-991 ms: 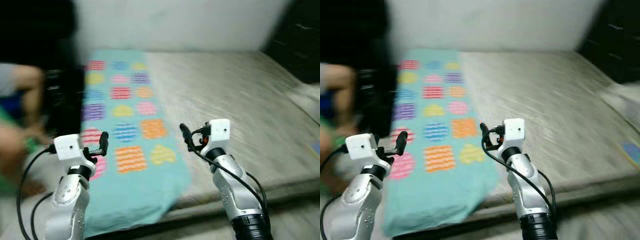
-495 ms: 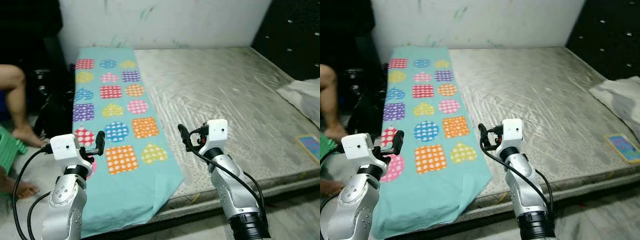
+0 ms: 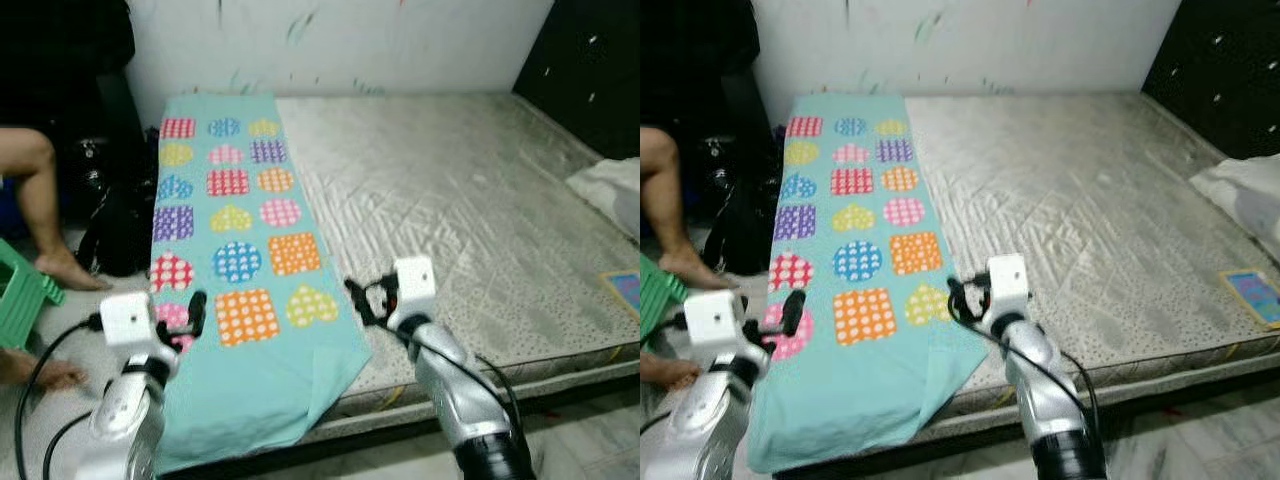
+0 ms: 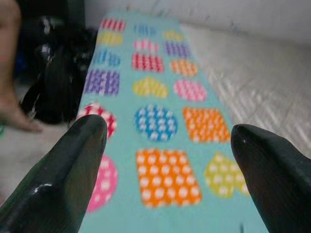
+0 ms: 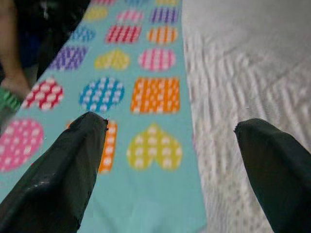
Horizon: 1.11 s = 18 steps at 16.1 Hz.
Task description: Clean up the room
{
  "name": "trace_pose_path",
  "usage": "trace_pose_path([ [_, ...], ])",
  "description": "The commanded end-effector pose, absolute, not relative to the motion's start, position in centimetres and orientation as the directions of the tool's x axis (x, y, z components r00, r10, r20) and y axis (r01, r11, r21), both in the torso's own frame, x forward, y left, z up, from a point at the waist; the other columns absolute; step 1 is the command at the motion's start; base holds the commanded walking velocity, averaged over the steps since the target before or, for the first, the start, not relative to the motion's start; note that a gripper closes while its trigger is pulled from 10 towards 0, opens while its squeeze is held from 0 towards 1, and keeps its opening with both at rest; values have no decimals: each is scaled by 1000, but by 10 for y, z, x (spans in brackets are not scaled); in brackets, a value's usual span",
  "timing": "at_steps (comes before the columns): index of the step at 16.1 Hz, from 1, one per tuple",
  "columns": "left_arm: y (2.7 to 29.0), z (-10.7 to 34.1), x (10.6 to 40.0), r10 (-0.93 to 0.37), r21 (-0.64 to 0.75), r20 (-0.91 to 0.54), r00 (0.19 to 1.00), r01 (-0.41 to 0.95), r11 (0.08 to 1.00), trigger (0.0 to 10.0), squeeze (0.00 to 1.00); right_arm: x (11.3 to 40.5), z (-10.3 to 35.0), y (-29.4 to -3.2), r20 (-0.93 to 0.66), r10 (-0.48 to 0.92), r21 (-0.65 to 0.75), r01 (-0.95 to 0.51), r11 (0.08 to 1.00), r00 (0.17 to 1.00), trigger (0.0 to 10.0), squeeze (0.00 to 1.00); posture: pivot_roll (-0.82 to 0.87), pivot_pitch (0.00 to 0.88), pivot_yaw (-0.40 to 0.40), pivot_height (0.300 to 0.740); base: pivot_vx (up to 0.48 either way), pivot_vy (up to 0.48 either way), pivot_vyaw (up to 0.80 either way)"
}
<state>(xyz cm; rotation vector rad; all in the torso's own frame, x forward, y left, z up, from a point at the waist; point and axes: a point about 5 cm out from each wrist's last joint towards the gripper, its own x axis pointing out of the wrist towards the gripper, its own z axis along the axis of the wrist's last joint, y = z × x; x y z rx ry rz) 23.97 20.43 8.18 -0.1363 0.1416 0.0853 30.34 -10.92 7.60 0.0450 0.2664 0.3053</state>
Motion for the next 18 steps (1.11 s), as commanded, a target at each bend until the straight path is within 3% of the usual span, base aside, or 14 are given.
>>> trace_pose_path([
  [1, 203, 87, 240, 59, -122, -139, 989, -77, 990, 10000, 0, 302, 76, -109, -259, 304, 85, -292, 953, 917, 10000, 0, -23, 91, -51, 740, 0, 0, 0],
  [6, 198, 88, 242, 37, -163, -150, 988, -62, 985, 10000, 0, 294, 74, -112, -260, 284, 107, -265, 958, 923, 10000, 0, -40, 112, -35, 740, 0, 50, 0],
  [14, 198, 88, 244, 39, -154, -154, 987, -63, 986, 10000, 0, 297, 77, -112, -246, 275, 109, -255, 961, 929, 10000, 0, -38, 99, -32, 740, 0, 445, 0],
  [18, 198, 91, 248, 40, -139, -138, 990, -59, 988, 10000, 0, 301, 79, -113, -236, 269, 108, -250, 962, 934, 10000, 0, -37, 90, -31, 740, 0, 0, 0],
])
